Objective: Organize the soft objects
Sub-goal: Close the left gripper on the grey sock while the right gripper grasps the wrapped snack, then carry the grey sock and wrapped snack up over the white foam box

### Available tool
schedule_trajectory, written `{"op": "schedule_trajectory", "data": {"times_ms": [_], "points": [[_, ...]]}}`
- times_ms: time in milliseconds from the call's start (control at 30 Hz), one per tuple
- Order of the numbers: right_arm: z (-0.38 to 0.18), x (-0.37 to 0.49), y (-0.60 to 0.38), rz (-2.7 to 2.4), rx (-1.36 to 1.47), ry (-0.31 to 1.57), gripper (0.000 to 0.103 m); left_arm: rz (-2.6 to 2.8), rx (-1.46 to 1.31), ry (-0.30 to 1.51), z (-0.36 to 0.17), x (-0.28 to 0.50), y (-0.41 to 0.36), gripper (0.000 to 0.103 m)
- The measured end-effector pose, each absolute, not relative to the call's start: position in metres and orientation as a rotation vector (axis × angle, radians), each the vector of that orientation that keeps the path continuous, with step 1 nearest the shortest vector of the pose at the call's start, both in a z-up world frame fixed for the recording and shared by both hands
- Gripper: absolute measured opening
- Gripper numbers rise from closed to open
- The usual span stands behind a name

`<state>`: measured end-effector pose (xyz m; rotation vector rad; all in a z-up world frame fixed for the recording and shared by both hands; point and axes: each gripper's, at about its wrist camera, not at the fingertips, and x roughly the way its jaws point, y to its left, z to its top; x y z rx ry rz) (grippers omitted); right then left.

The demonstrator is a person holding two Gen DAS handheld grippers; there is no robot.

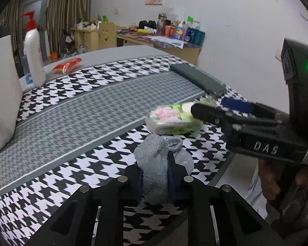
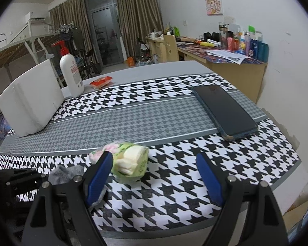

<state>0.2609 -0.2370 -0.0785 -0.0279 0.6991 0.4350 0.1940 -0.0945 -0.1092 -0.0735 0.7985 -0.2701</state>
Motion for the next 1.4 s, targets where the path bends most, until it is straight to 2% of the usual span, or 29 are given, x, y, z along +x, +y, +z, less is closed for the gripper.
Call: {"op": "schedule_trajectory", "data": {"times_ms": [400,1233,1367,1400], "points": [[-0.085,0.260,-0.216,0.521,-0.064,0.725,0.086,-0.210,-0.116,0.779,-0.096,0.185,-0.063,0.021],[-0.095,0.271,-0.185,0.699,-0.283,0.771,0.086,-0.186,-0.136,0.787,-0.088,0.184,-0.047,0.021],[-0.099,0.270,-0.184,0.730,-0.264,0.799,0.058,-0.172,-0.145,0.788,-0.087,0.184,-0.041,0.021],[-0.099,0.268,-0.184,0.718,-0.272,0.790,0.055,-0.173,-0.146,0.787,-0.086,0.185,-0.040,0.021]]}}
